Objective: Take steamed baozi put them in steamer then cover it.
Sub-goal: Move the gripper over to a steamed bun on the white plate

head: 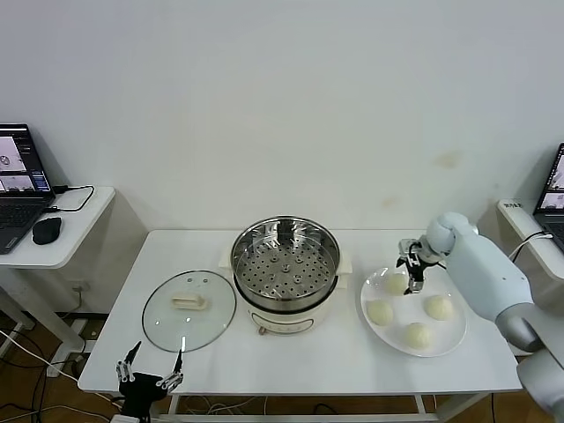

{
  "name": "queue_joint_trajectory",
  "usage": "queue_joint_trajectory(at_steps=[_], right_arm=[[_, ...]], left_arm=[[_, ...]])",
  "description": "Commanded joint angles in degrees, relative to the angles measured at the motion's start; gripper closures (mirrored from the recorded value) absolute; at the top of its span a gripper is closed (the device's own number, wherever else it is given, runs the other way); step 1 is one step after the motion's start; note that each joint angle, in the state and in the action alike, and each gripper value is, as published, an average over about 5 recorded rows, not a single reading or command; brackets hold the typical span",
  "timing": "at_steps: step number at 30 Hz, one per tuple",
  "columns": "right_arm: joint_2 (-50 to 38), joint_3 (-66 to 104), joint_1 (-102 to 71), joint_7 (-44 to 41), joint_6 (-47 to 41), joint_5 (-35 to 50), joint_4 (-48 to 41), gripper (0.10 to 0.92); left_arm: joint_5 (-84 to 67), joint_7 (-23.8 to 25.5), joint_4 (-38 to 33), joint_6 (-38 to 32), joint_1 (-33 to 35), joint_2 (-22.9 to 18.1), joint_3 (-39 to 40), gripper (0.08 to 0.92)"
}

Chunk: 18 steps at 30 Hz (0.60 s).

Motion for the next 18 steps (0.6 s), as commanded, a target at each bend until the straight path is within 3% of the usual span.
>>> queue_joint_trajectory(at_steps=[1, 5, 13, 18], right_arm=[[1.0, 0.1, 0.2, 0.9, 0.4, -0.7, -1.4, 0.207], [0.9, 0.2, 0.0, 0.9, 0.3, -0.7, -1.3, 0.267], [0.6, 0.4, 0.2, 0.6, 0.2, -0.5, -1.5, 0.48], [-0.3, 0.6, 0.5, -0.7, 0.1, 0.4, -0.5, 0.506]], left_arm=[[0.0, 0.0, 0.0, 0.0, 0.0, 0.0, 0.0, 0.177], [0.0, 0.0, 0.2, -0.1, 0.0, -0.1, 0.0, 0.177], [0.0, -0.1, 0.3, -0.1, 0.1, -0.1, 0.2, 0.177], [0.1, 0.0, 0.2, -0.1, 0.0, -0.2, 0.3, 0.177]])
